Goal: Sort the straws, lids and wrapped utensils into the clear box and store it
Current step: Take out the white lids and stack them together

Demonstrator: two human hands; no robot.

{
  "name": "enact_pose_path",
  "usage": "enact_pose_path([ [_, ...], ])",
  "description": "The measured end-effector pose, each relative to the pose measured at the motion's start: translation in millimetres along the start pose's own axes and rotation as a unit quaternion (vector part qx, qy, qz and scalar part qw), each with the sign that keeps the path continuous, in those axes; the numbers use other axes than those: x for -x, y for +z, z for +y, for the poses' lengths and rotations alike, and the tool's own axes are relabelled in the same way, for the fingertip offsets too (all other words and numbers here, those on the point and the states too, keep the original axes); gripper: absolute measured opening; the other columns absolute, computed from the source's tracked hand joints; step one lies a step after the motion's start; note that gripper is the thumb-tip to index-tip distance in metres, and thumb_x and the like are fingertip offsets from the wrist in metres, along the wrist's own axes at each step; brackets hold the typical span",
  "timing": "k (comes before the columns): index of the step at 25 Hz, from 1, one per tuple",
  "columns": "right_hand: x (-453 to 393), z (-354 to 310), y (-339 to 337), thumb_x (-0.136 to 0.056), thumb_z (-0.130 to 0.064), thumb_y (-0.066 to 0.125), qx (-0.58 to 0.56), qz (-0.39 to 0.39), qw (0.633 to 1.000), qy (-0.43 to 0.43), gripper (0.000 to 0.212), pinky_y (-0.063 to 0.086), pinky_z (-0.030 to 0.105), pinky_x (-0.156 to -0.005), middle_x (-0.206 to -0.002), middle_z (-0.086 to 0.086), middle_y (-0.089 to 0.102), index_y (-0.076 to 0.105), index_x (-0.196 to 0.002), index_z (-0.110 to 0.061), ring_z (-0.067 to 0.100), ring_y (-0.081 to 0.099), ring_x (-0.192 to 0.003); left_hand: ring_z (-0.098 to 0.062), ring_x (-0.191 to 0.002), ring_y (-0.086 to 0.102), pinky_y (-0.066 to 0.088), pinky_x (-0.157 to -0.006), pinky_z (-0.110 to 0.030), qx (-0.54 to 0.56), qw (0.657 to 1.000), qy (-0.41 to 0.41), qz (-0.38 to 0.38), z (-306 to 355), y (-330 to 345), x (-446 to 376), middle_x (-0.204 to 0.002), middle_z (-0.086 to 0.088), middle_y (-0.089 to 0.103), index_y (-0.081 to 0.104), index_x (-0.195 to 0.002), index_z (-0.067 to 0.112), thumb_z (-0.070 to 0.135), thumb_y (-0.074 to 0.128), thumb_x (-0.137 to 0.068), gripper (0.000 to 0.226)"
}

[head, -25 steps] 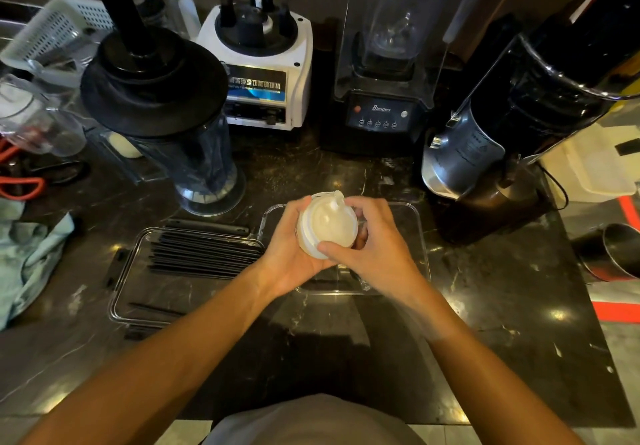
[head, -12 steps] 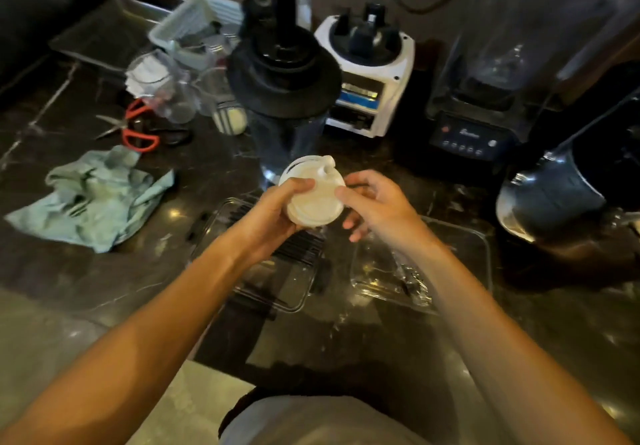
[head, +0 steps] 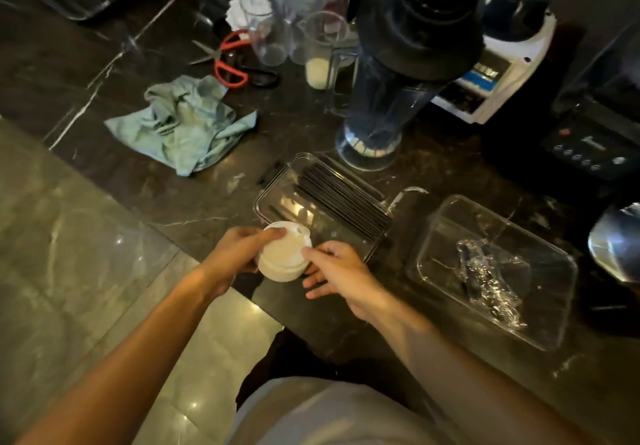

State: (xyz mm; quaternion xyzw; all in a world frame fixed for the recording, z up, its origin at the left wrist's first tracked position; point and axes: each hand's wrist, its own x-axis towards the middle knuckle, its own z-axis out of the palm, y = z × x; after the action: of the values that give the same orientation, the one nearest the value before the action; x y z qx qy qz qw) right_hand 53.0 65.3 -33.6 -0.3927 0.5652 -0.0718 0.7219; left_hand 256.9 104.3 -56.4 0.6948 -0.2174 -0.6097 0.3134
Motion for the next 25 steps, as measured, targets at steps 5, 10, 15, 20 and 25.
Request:
enact_pose_path([
  [5,-15,5,12,-0.102,-0.028,0.064,-0.003,0.043,0.999,0.016,0.022,0.064,0.033,-0.069,-0.092,0.005,0.067,0.066,-0.116,-0.011,0.012,0.067,-0.072,-0.031,-0.103,0.072,0.062,-0.083,-0.044,-0.005,1.0,0.007,0.028,-17,-7,-11,-0.104,-0.011,0.076,0.076,-0.107,0.016,0.047,0.079,-0.079,0.042],
  [10,-25,3,2,-0.102,-0.026,0.064,-0.01,0.087,0.996,0.008,0.032,0.062,0.03,-0.063,-0.092,0.008,0.066,0.064,-0.124,-0.004,0.014,0.068,-0.072,-0.025,-0.093,0.07,0.059,-0.076,-0.037,-0.031,0.997,0.047,0.047,-9,5,-24,-0.103,-0.014,0.076,0.076,-0.102,0.008,0.034,0.076,-0.088,0.03],
  [15,-32,0,-2,-0.102,-0.025,0.064,-0.017,0.127,0.992,-0.01,0.029,0.062,0.029,-0.062,-0.095,0.009,0.068,0.063,-0.124,-0.007,0.014,0.069,-0.073,-0.005,-0.09,0.069,0.051,-0.074,-0.022,-0.144,0.98,0.122,0.059,3,14,-34,-0.099,0.003,0.076,0.078,-0.109,0.017,0.032,0.071,-0.094,0.022],
  [20,-34,-3,-8,-0.103,-0.024,0.062,0.005,0.173,0.984,-0.051,0.019,0.063,0.026,-0.064,-0.101,0.009,0.07,0.06,-0.116,-0.011,0.011,0.069,-0.072,-0.005,-0.092,0.072,0.053,-0.076,-0.023,-0.195,0.967,0.162,0.025,12,20,-42,-0.102,0.005,0.078,0.076,-0.117,0.02,0.035,0.067,-0.097,0.026],
  [25,-30,2,-2,-0.102,-0.027,0.062,0.03,0.156,0.985,-0.067,0.022,0.06,0.022,-0.063,-0.105,0.007,0.069,0.06,-0.119,-0.013,0.01,0.069,-0.074,-0.003,-0.091,0.069,0.048,-0.069,-0.016,-0.186,0.969,0.157,0.034,14,10,-39,-0.1,0.008,0.076,0.076,-0.111,0.022,0.031,0.071,-0.095,0.019],
])
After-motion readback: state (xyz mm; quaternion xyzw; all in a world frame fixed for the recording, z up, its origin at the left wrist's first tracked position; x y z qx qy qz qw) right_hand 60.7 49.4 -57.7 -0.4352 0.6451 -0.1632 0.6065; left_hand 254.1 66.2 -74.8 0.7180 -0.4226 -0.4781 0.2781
